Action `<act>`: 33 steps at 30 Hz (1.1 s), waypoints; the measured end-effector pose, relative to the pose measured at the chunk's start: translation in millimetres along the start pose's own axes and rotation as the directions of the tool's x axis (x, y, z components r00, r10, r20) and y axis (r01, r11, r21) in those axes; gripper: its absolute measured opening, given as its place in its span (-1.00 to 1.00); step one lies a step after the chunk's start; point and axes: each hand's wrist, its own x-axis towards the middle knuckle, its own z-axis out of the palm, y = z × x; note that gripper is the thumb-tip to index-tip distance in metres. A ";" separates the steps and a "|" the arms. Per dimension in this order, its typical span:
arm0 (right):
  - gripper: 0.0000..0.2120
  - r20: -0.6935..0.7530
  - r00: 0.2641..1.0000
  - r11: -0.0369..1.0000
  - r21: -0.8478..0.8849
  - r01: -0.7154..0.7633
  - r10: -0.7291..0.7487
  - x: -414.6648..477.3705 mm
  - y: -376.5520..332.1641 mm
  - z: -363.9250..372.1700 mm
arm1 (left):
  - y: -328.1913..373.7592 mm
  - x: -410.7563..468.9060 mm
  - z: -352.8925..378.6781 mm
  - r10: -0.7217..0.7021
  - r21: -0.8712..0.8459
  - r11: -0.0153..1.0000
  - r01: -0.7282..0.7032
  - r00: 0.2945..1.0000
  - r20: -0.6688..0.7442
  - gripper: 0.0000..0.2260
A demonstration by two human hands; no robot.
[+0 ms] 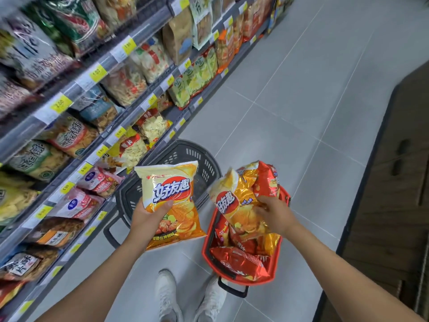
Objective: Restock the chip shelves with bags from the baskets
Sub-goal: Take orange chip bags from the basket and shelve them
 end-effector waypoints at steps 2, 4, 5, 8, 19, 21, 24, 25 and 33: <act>-0.80 -0.080 0.995 0.977 0.209 -0.035 0.053 -10.5 -11.1 -23.1 | 20.8 -9.9 -2.9 0.015 -0.001 1.000 -0.015 1.000 0.013 -0.68; -0.88 -0.089 0.991 0.881 0.472 -0.046 0.099 -23.2 -22.6 -46.2 | 43.2 -21.8 -4.1 0.045 -0.003 0.999 -0.045 0.999 0.028 -0.68; -0.88 -0.090 0.988 0.802 0.596 -0.050 0.128 -29.0 -29.5 -57.8 | 56.1 -27.5 -4.6 0.077 0.004 0.997 -0.077 0.996 0.034 -0.72; -0.87 -0.087 0.980 0.560 0.828 -0.028 0.178 -48.1 -54.2 -94.9 | 103.2 -45.0 -5.2 0.179 0.018 0.983 -0.181 0.981 0.070 -0.76; -0.81 -0.278 0.960 0.453 0.861 0.233 0.035 -116.6 -136.0 -240.1 | 289.8 -117.3 -0.1 0.506 -0.032 0.860 -0.509 0.845 0.175 -0.64; -0.81 -0.311 0.950 0.447 0.851 0.276 0.005 -127.0 -149.8 -261.6 | 313.3 -132.5 -3.1 0.528 -0.054 0.848 -0.527 0.834 0.161 -0.67; -0.81 -0.350 0.935 0.439 0.834 0.336 -0.050 -137.8 -173.8 -287.1 | 337.7 -156.0 -12.5 0.581 -0.071 0.814 -0.577 0.803 0.133 -0.70; -0.80 -0.356 0.931 0.435 0.828 0.353 -0.078 -139.9 -182.6 -292.9 | 341.6 -161.5 -16.7 0.596 -0.079 0.803 -0.590 0.794 0.120 -0.65; -0.75 -0.314 0.901 0.398 0.817 0.416 -0.299 -140.9 -263.1 -293.5 | 345.5 -205.6 -97.4 0.630 -0.091 0.772 -0.630 0.776 -0.031 -0.57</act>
